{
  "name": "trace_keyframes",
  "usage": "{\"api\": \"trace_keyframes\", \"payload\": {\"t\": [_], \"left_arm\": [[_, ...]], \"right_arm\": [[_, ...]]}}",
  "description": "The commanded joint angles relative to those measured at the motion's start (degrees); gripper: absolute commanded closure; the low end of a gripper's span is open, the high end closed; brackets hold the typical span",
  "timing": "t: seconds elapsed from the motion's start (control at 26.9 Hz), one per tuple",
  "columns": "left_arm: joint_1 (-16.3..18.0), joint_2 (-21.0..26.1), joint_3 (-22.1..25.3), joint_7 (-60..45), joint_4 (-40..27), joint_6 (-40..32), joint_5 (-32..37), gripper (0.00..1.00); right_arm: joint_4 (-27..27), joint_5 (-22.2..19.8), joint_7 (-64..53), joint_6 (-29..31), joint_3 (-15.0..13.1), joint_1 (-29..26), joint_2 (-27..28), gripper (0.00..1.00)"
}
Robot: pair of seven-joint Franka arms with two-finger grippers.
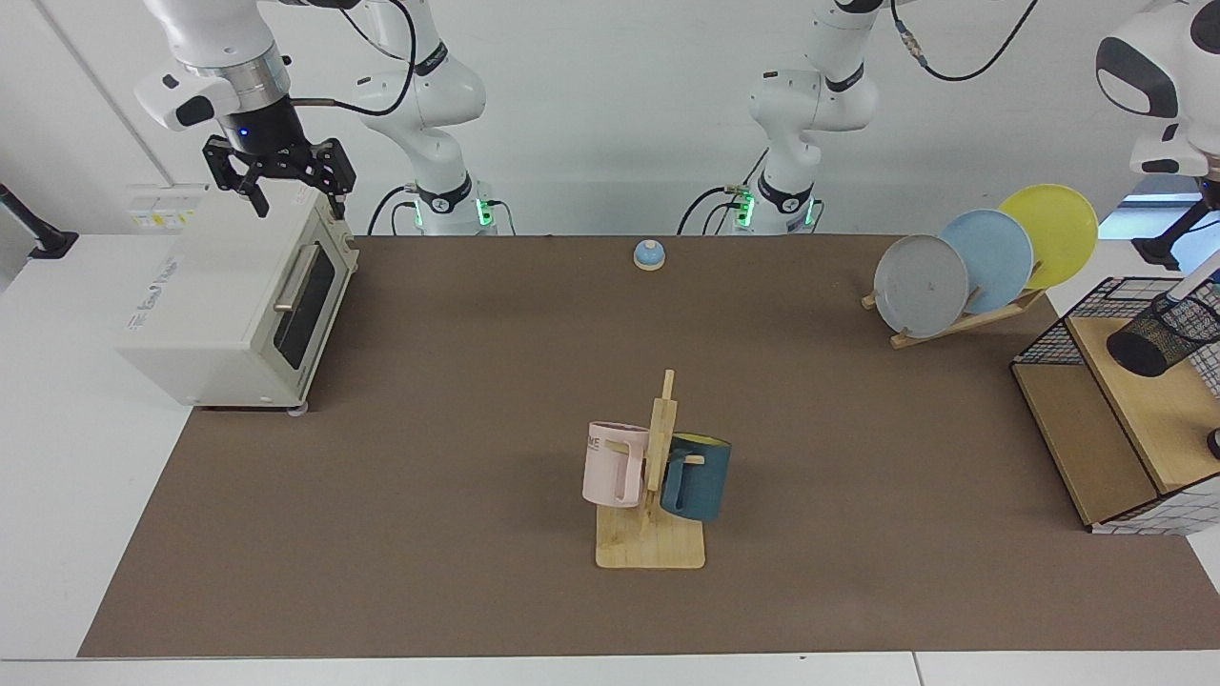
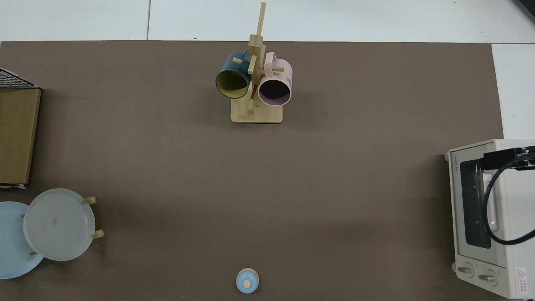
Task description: Put markers into pen holder
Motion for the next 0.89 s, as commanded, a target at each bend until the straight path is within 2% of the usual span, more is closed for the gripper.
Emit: {"api": "trace_keyframes", "payload": {"t": [0.0,0.07,0.19,0.48,0.71,0.74,0.78,0.82,0.86], "left_arm": [[-0.1,3.1,3.4,7.5,2.4,3.1,2.7,1.00],[0.0,5.0,3.6,8.0,2.3,3.4,4.2,1.00],[1.6,5.1,3.7,8.0,1.4,5.1,4.3,1.00],[1.4,5.3,3.2,5.7,-0.1,3.3,3.5,1.00],[1.4,7.5,3.0,2.7,-1.5,3.9,3.5,1.00],[1.4,7.6,3.0,2.1,-2.0,4.0,3.7,0.93],[1.3,8.1,3.2,0.9,-2.2,3.9,3.9,0.65],[1.3,8.2,3.1,-0.4,-2.2,3.7,4.3,0.19],[1.2,8.2,3.0,-1.1,-2.1,3.3,4.4,0.00]], "right_arm": [[2.7,2.3,-2.3,-2.9,0.8,-0.9,1.7,0.00],[1.7,3.2,-2.2,-2.8,0.8,-0.8,0.9,0.00],[1.3,3.4,-2.3,-3.0,1.0,-0.6,0.7,0.00],[0.9,3.4,-2.3,-2.8,1.1,-0.7,0.4,0.00],[1.1,3.3,-2.3,-2.4,1.0,-1.0,-0.1,0.00],[1.0,3.3,-2.3,-2.5,1.1,-1.0,-0.3,0.00],[1.0,3.3,-2.4,-2.6,1.1,-1.0,-0.4,0.00],[1.0,3.3,-2.3,-2.7,1.1,-0.8,-0.4,0.00],[0.9,3.3,-2.3,-2.7,1.1,-0.6,-0.5,0.00]]}}
